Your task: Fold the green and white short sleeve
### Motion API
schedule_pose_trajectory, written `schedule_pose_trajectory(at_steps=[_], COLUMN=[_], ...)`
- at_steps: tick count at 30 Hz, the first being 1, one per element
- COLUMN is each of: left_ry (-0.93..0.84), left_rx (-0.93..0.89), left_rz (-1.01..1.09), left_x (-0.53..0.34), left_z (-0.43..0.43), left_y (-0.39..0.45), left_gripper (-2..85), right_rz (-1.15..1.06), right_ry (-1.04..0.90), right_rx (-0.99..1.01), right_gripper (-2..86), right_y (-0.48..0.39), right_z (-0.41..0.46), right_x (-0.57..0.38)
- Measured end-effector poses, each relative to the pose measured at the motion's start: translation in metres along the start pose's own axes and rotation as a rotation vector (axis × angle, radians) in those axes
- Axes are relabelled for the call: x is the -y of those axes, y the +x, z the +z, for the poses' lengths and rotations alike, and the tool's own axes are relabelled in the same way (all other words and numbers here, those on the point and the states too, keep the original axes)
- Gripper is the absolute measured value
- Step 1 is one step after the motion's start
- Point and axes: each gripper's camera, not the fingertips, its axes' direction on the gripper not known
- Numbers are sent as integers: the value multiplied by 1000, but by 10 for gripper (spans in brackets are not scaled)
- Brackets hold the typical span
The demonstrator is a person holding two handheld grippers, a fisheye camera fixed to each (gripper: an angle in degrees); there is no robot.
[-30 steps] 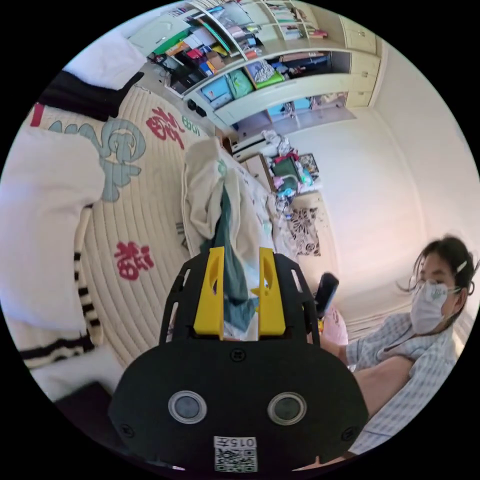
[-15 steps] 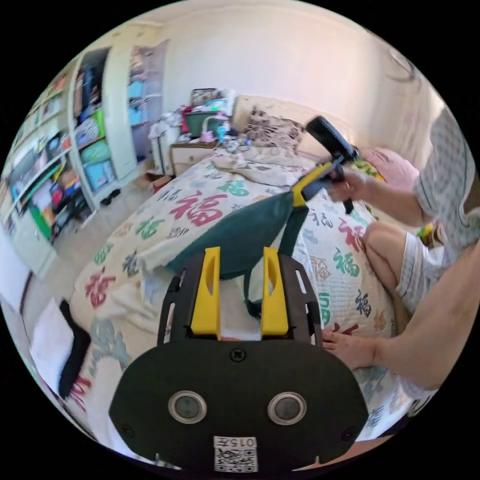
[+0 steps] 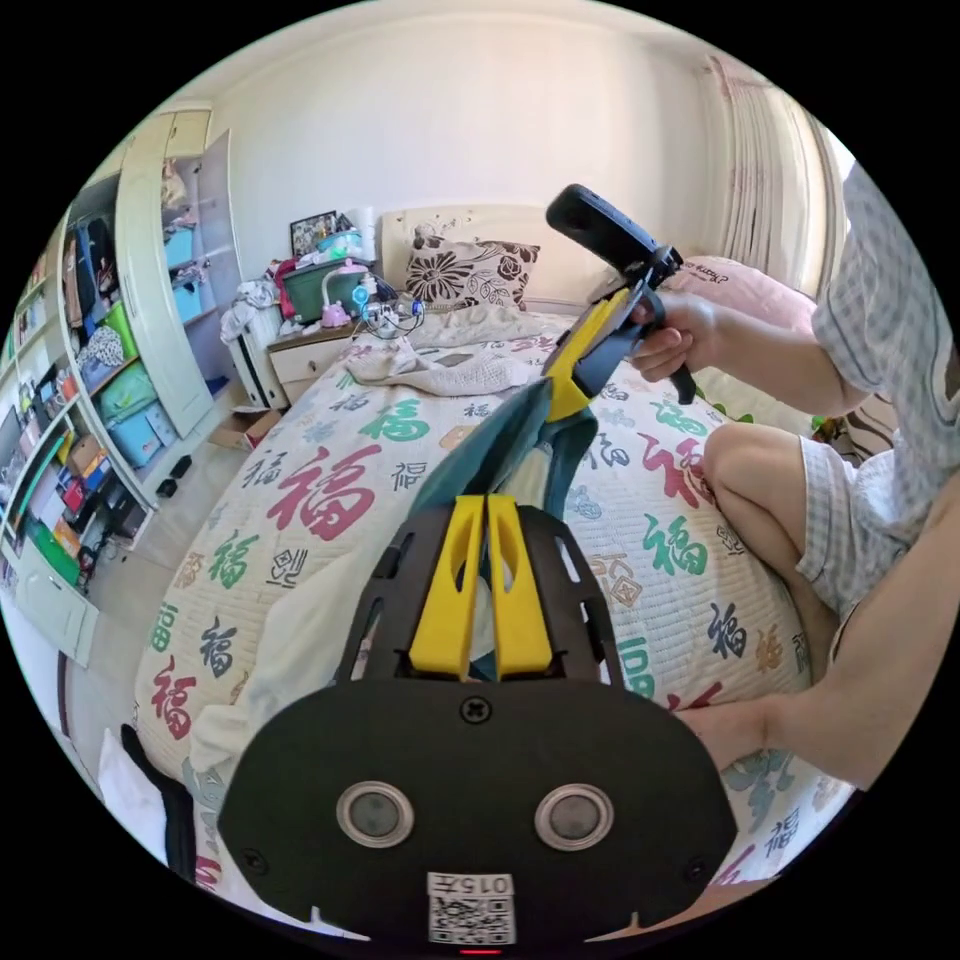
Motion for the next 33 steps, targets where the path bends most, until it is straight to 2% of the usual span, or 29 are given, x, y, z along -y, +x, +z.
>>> schedule_pose_trajectory(at_steps=[3, 7, 9, 12, 14, 17, 18, 19, 20, 26, 30, 33], left_ry=[-36, -148, -154, -177, -244, -388, -416, -421, -416, -367, -305, -303], left_rx=[3, 122, 104, 84, 118, 346, 500, 614, 643, 639, 617, 700], left_rz=[13, -37, -75, -153, -120, 64, 169, 245, 269, 316, 248, 262], left_x=[-8, -11, -13, -17, -12, 5, 8, 10, 10, 3, 2, 5], left_z=[15, 51, 64, 84, 98, 123, 131, 138, 140, 153, 139, 137], left_y=[13, 39, 43, 38, 41, 72, 90, 106, 112, 129, 113, 107], left_gripper=[1, -2, -3, -3, -3, -3, -3, -3, -3, -4, -5, -5], right_rz=[76, 239, 287, 313, 309, 337, 354, 373, 379, 389, 383, 415], right_ry=[3, 47, 90, 135, 134, 118, 115, 121, 125, 135, 136, 168], right_rx=[-1, -4, 24, 2, -51, -101, -99, -87, -79, -97, -178, -152], right_gripper=[2, 3, 3, 3, 3, 4, 4, 4, 4, 4, 3, 2], right_y=[12, 31, 34, 31, 27, 26, 27, 29, 29, 26, 20, 21], right_z=[-1, -1, -2, -4, -2, 1, 1, 0, -1, -4, -9, -13], right_x=[-17, -43, -53, -60, -60, -60, -60, -62, -62, -66, -76, -84])
